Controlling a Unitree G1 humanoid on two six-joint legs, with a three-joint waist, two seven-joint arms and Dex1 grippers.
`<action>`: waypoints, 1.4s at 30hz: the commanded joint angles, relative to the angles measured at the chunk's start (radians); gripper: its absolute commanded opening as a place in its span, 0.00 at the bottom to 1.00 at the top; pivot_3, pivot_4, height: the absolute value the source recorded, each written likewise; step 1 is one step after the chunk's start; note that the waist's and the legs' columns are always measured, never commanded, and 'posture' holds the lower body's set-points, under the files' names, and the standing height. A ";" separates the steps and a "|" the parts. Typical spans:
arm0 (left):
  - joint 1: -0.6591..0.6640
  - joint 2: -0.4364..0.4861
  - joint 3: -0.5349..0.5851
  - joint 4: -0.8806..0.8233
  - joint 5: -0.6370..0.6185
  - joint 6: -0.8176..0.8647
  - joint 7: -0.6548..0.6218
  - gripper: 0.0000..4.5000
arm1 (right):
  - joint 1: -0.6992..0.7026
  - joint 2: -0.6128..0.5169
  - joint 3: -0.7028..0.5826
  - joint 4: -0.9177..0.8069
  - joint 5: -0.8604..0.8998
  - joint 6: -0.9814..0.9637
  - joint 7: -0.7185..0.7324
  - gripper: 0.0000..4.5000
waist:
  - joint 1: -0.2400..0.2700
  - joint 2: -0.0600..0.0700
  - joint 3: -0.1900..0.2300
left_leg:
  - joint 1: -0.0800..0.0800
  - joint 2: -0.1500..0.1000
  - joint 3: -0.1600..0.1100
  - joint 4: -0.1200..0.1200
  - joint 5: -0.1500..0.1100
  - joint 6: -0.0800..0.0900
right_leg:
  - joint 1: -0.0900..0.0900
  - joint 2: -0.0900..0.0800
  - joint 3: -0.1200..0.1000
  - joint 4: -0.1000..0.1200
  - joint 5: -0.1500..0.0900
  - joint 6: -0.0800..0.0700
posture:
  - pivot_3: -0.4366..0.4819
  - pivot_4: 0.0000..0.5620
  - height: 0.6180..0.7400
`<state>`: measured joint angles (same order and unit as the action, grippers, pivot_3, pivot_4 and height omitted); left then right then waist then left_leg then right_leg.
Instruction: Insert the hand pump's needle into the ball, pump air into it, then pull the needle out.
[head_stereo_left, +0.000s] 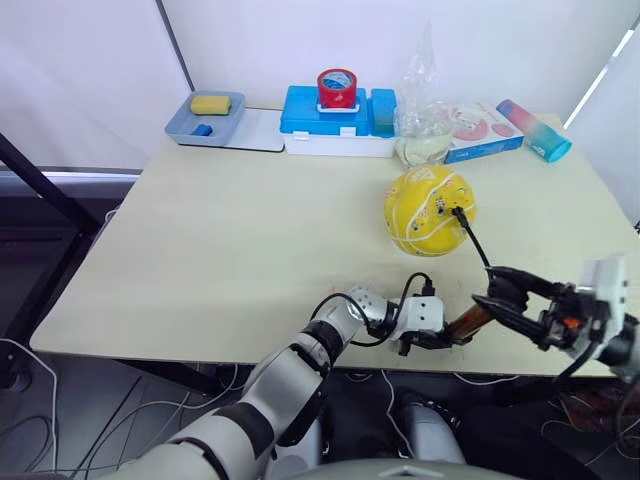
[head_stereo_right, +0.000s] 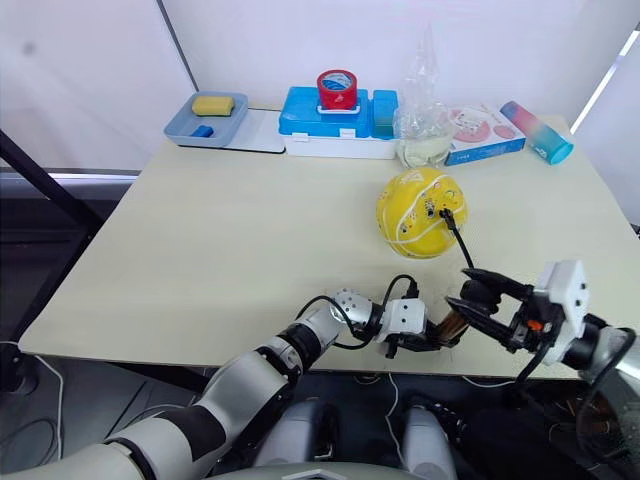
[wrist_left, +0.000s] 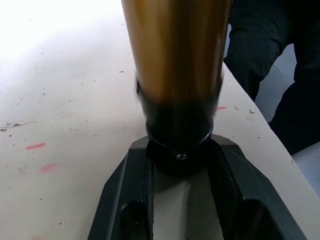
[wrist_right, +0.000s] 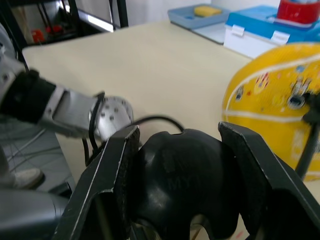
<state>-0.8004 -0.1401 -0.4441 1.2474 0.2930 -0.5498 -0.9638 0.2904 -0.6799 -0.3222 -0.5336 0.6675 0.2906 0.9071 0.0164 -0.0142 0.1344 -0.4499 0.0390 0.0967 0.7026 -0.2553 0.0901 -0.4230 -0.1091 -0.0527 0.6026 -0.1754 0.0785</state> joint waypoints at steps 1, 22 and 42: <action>0.036 -0.025 -0.037 0.035 0.049 0.005 0.005 0.23 | 0.013 0.011 0.010 -0.005 0.000 -0.018 0.018 0.45 | 0.000 0.001 -0.001 | 0.000 0.000 0.000 0.000 0.000 0.000 | 0.000 0.000 0.000 0.000 0.000 0.000 | 0.48 0.27 1.00; 0.042 -0.027 -0.013 0.032 0.024 -0.005 -0.025 0.23 | -0.093 -0.307 -0.579 -0.062 0.635 0.350 -0.054 0.45 | 0.002 0.002 0.001 | -0.001 0.000 0.000 0.000 0.000 -0.001 | 0.000 -0.001 0.000 0.000 0.000 0.000 | 0.48 0.27 1.00; 0.047 -0.039 0.012 0.027 -0.005 0.002 -0.061 0.23 | 0.031 -0.033 -0.009 0.059 -0.005 0.018 0.027 0.45 | 0.001 0.002 0.001 | -0.001 0.000 -0.001 0.000 0.000 0.000 | 0.000 0.000 -0.001 -0.001 0.000 0.000 | 0.48 0.27 1.00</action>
<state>-0.7817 -0.1402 -0.4216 1.2481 0.2718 -0.5575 -1.0002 0.3067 -0.7258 -0.3603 -0.5141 0.7108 0.3142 0.9378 0.0173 -0.0126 0.1350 -0.4505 0.0390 0.0959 0.7025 -0.2555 0.0898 -0.4232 -0.1091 -0.0537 0.6020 -0.1756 0.0785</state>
